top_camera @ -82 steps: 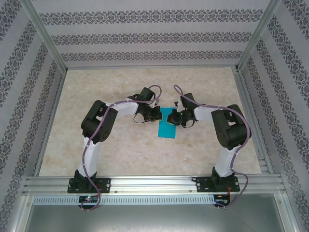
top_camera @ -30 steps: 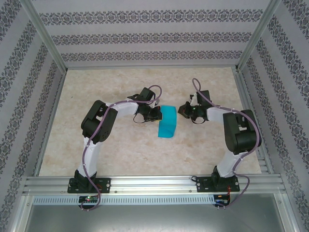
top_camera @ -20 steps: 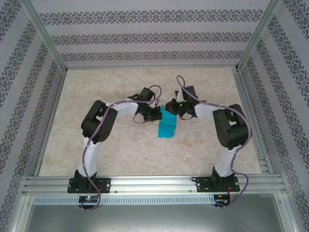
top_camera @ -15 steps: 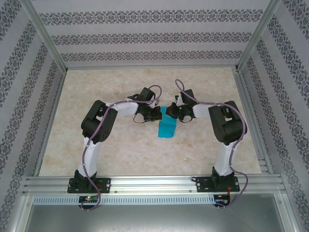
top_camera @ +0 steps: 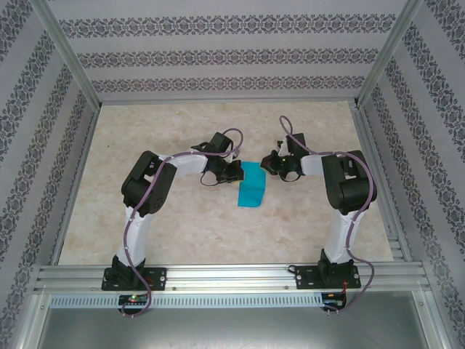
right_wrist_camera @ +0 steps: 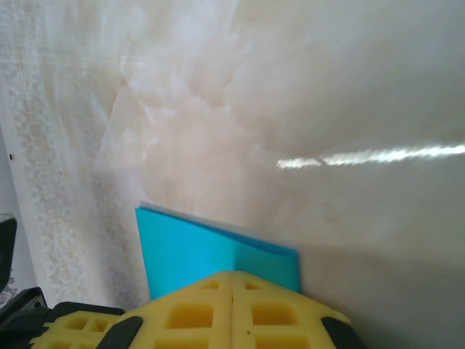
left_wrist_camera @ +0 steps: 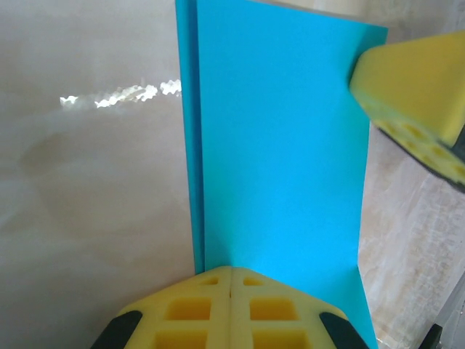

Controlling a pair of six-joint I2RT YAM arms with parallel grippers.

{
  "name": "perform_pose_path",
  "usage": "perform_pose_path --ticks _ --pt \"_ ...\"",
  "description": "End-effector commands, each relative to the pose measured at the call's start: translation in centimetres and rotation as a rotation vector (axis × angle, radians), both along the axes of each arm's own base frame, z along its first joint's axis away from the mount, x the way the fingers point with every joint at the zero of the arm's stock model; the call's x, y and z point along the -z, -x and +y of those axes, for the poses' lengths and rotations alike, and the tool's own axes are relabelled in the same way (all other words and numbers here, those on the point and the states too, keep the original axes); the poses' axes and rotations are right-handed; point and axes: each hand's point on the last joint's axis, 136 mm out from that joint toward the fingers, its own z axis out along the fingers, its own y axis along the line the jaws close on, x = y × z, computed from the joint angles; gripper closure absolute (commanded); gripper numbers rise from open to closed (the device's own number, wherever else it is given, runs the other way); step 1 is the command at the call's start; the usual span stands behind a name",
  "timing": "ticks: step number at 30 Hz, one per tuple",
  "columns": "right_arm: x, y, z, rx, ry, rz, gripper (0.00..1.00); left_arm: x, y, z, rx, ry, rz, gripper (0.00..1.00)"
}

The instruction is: Fold a paper plane with a square sheet of paper (pick it up from the middle)

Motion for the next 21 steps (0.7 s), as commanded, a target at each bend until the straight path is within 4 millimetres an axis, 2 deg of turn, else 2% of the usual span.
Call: perform_pose_path --ticks 1,6,10,15,21 --pt "1.4 -1.7 -3.7 0.110 0.085 -0.004 1.00 10.3 6.9 7.5 -0.035 -0.375 0.269 1.00" --pt "-2.7 -2.2 -3.3 0.098 0.081 -0.078 1.00 10.3 6.8 7.4 -0.033 -0.373 0.267 1.00" --pt "-4.8 -0.2 -1.3 0.056 0.063 -0.105 1.00 10.3 6.7 7.4 -0.033 -0.371 0.265 1.00" --pt "-3.7 4.6 2.3 -0.006 0.019 -0.054 1.00 10.3 6.6 7.3 -0.034 -0.369 0.261 1.00" --pt "-2.5 8.3 3.8 -0.017 -0.023 -0.009 1.00 10.4 6.7 7.3 -0.029 -0.371 0.259 1.00"
